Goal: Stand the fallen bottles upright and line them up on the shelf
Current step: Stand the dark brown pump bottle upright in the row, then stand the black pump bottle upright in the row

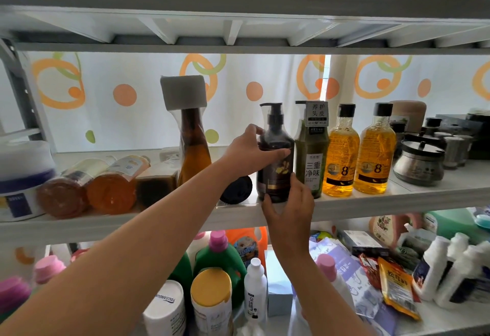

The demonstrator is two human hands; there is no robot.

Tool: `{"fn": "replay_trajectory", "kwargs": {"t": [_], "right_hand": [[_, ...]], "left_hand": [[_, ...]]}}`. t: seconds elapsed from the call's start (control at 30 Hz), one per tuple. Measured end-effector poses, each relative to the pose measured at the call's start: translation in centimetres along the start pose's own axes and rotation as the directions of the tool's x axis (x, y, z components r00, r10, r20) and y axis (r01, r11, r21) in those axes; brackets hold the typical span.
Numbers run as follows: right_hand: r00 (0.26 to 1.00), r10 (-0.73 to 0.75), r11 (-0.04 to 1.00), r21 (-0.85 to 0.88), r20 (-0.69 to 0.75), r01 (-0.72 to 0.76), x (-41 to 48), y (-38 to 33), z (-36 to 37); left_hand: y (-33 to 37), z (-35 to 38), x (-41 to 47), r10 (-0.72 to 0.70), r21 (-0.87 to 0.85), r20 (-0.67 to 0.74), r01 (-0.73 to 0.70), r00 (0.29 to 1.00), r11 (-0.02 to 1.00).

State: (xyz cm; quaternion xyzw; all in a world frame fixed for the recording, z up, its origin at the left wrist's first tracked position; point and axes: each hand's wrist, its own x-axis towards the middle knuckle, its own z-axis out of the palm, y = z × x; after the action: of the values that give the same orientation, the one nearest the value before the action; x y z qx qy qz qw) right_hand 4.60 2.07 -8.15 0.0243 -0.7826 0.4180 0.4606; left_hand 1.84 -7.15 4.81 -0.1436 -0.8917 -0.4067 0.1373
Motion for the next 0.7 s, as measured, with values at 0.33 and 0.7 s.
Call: {"fn": "replay_trajectory", "kwargs": {"t": [0.33, 0.7], "right_hand": [[0.998, 0.012, 0.999, 0.045, -0.059, -0.009, 0.0, -0.6, -0.6], [0.927, -0.356, 0.934, 0.012, 0.116, 0.357, 0.3, -4.8, 0.5]], "left_hand": [[0.1, -0.7, 0.0, -0.018, -0.057, 0.087, 0.023, 0.996, 0.998], [-0.9, -2.1, 1.0, -0.03, 0.112, -0.195, 0.052, 0.98, 0.992]]}}
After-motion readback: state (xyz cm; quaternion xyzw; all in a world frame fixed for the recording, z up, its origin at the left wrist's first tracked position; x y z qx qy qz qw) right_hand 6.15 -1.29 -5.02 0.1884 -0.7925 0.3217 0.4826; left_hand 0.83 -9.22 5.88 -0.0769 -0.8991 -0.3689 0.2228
